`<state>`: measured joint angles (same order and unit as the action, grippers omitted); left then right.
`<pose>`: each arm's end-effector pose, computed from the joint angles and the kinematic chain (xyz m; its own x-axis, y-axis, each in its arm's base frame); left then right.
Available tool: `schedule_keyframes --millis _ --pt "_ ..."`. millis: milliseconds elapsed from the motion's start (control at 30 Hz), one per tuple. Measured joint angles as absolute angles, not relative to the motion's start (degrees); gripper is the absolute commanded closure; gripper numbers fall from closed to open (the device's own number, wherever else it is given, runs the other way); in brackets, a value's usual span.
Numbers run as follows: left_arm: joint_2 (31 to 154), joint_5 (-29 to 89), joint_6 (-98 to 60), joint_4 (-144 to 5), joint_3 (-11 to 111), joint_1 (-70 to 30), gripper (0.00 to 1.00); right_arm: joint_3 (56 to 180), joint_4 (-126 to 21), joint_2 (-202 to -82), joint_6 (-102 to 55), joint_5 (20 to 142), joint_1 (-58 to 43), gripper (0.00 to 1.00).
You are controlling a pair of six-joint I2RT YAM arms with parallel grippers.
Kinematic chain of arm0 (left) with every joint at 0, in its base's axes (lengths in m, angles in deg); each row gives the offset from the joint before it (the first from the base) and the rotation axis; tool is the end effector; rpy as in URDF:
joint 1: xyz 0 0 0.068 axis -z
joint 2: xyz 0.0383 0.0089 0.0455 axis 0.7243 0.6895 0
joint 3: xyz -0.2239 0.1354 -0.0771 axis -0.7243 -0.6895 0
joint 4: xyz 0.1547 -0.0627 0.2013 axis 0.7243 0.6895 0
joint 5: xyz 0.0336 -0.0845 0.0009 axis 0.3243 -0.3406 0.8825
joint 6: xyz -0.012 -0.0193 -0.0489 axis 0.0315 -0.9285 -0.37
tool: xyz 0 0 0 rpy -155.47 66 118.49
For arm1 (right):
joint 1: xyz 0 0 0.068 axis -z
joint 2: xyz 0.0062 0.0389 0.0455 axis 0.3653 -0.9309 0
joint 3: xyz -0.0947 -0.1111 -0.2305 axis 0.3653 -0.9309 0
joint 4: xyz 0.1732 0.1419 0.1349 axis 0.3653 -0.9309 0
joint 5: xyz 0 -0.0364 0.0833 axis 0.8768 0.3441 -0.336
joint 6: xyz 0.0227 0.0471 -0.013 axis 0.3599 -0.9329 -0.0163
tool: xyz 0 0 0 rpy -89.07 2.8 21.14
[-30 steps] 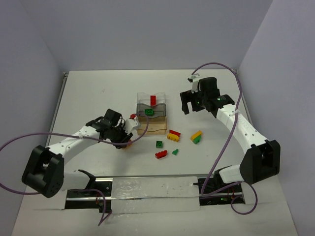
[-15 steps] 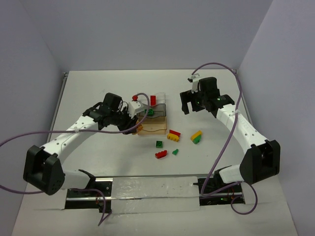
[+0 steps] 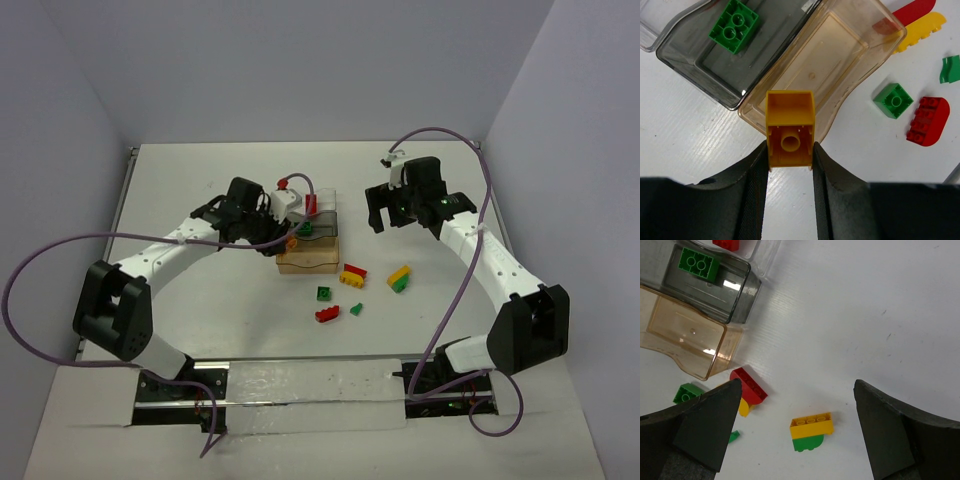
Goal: Sort the legos into containers by color
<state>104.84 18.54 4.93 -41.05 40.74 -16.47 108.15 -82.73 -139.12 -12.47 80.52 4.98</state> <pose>0.2758 -0.1727 0.2447 -0.5149 0.5350 -0.6698 0.7846 0.6089 -0.1168 0.2843 0.0894 0.3032 -0.6271 -0.2636 -0.7330 -0.4320 0.9007 0.0457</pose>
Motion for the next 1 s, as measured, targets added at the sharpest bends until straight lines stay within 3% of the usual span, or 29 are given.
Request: schedule_keyframes --millis 367,400,433,533,733,1000 --pt "106.85 19.73 4.88 -41.38 40.97 -15.63 0.39 106.29 -82.81 -138.84 -9.66 79.01 4.98 0.0" --pt "106.87 19.75 4.86 -41.39 41.08 -15.44 0.29 105.66 -83.01 -138.72 -9.17 78.83 4.98 0.0" --pt "106.88 19.73 4.86 -41.4 41.23 -15.31 0.25 105.08 -83.33 -138.61 -8.65 78.78 4.98 0.0" --pt "106.88 19.78 4.79 -41.46 42.06 -14.84 0.19 103.77 -84.51 -138.3 -7.54 78.89 4.98 0.0" --pt "106.85 19.77 4.6 -41.43 43.74 -14.4 0.18 102.51 -87.64 -136.97 -4.72 79.99 4.98 0.01" --pt "104.5 19.0 4.18 -41.06 46.44 -14.31 0.18 102.23 -93.08 -136.77 -0.23 83.26 5.62 0.14"
